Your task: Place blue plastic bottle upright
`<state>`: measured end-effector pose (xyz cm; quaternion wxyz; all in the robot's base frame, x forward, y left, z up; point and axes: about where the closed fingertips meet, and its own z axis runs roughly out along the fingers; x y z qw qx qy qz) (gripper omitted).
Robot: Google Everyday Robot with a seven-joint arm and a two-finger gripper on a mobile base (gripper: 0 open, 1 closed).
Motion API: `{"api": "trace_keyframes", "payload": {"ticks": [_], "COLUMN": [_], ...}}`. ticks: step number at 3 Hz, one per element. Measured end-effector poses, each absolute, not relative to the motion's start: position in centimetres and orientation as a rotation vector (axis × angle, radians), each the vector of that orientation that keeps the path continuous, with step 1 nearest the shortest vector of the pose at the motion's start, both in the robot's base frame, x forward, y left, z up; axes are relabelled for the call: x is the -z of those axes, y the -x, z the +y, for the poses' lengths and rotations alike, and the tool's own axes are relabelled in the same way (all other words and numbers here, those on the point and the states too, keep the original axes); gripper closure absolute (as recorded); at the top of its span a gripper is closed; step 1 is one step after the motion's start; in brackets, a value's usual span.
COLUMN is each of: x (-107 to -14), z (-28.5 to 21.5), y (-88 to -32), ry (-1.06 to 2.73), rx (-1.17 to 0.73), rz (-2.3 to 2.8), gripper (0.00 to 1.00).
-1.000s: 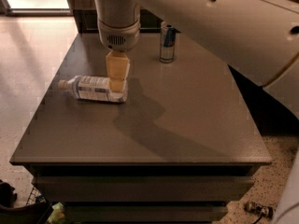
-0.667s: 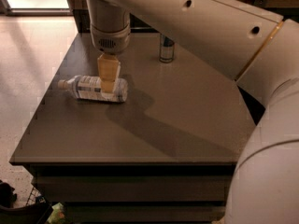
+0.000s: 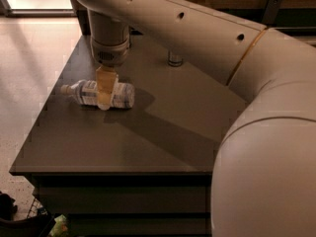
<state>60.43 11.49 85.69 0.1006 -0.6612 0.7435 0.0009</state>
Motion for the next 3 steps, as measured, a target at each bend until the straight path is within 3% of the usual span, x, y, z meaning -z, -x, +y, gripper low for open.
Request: {"api": "trace_keyframes", "payload": {"ticks": [1,2,3], "x": [-84.4,-83.3,-83.0], "z": [12.9,14.3,14.5], "y": [-60.2,-59.7,-59.7], "ry": [1.954,1.961,1.963], "rx": [-0.054,-0.089,-0.094], "rz": [2.195,2.186,2.184], "gripper": [0.0,0.12,0.34]}}
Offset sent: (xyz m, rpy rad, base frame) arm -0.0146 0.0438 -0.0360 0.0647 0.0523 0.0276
